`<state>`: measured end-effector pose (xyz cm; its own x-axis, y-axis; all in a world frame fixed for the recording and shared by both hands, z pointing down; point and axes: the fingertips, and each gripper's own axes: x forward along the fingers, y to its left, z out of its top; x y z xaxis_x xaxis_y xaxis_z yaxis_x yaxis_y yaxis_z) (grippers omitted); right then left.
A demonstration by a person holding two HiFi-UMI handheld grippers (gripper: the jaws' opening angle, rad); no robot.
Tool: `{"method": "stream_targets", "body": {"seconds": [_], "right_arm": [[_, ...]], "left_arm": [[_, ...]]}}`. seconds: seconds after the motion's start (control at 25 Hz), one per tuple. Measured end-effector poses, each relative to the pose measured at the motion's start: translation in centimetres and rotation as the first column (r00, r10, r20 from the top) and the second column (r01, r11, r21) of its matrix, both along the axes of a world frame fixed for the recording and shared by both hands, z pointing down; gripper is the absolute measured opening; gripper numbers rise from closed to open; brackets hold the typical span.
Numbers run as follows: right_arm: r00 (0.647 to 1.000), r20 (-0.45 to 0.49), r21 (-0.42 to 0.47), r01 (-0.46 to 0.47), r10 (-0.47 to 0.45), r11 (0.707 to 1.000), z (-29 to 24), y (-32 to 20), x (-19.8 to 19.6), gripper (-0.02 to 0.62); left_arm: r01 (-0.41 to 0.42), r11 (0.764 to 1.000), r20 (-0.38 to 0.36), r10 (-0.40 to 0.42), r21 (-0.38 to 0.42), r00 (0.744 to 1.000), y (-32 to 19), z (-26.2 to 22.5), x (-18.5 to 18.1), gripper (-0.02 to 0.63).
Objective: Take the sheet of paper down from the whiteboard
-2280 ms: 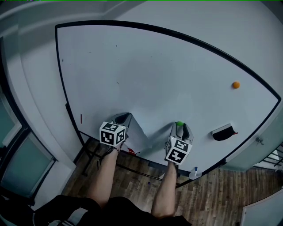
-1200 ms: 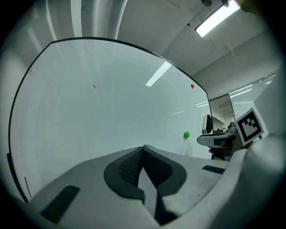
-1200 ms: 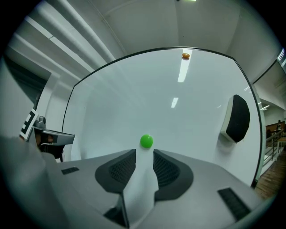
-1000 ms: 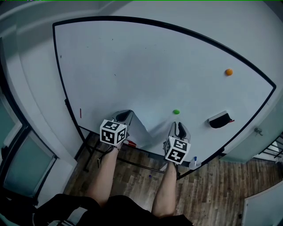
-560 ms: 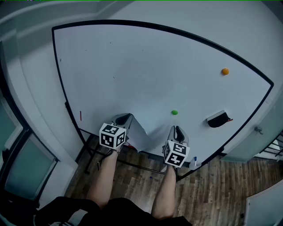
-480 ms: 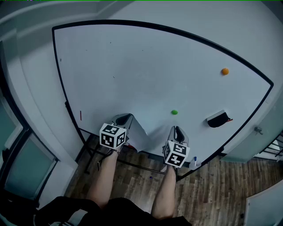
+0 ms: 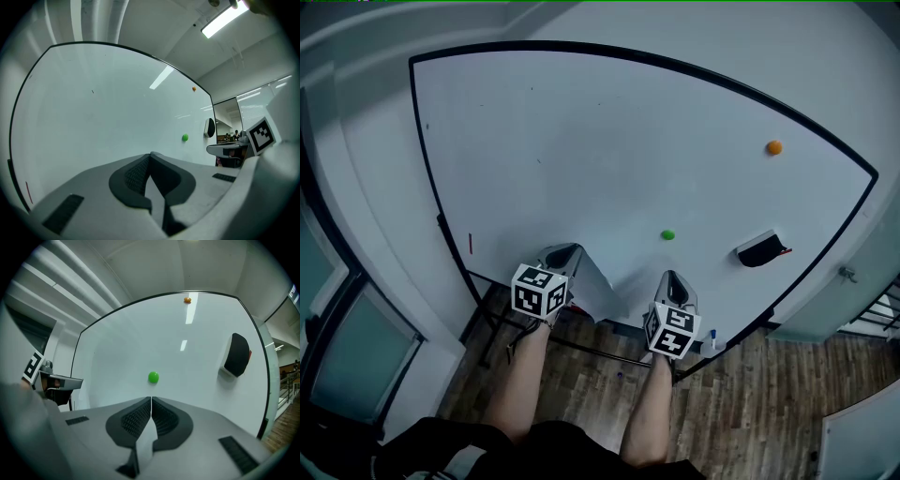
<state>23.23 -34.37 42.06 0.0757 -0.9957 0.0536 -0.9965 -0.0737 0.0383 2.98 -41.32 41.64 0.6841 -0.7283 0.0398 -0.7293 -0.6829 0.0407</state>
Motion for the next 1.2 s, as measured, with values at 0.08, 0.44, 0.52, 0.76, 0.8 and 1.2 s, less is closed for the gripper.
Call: {"method": "stream_targets", "body": {"seconds": [0.08, 0.44, 0.52, 0.76, 0.8, 1.2], "right_arm": [[1.0, -0.005, -0.008, 0.0, 0.0, 1.0, 0.2, 0.2, 0.0, 0.026], [1.0, -0.011, -0.036, 0.02, -0.021, 0.999, 1.4, 0.8, 0.3, 0.024], [1.0, -0.018, -0.043, 0.023, -0.024, 0.999, 1.6, 1.0, 0.3, 0.023], [0.999, -0.033, -0.056, 0.027, -0.029, 0.998, 1.7, 1.2, 0.4, 0.024], [0.999, -0.035, -0.056, 0.03, -0.032, 0.998, 1.8, 1.2, 0.3, 0.024], [0.999, -0.044, -0.059, 0.029, -0.032, 0.998, 1.7, 1.0, 0.0, 0.024]], "left_arm": [[-0.002, 1.0, 0.003, 0.002, -0.004, 1.0, 0.1, 0.3, 0.1, 0.017], [-0.005, 1.0, 0.032, 0.006, -0.024, 0.999, 0.8, 1.4, 0.9, 0.017], [-0.007, 1.0, 0.038, 0.008, -0.023, 0.999, 1.0, 1.5, 1.1, 0.017], [-0.006, 1.0, 0.041, 0.006, -0.017, 0.999, 1.2, 1.3, 1.2, 0.017], [-0.004, 1.0, 0.042, 0.005, -0.016, 0.999, 1.2, 1.3, 1.1, 0.018], [-0.004, 1.0, 0.053, 0.004, -0.007, 0.999, 1.1, 1.1, 0.5, 0.017]]}}
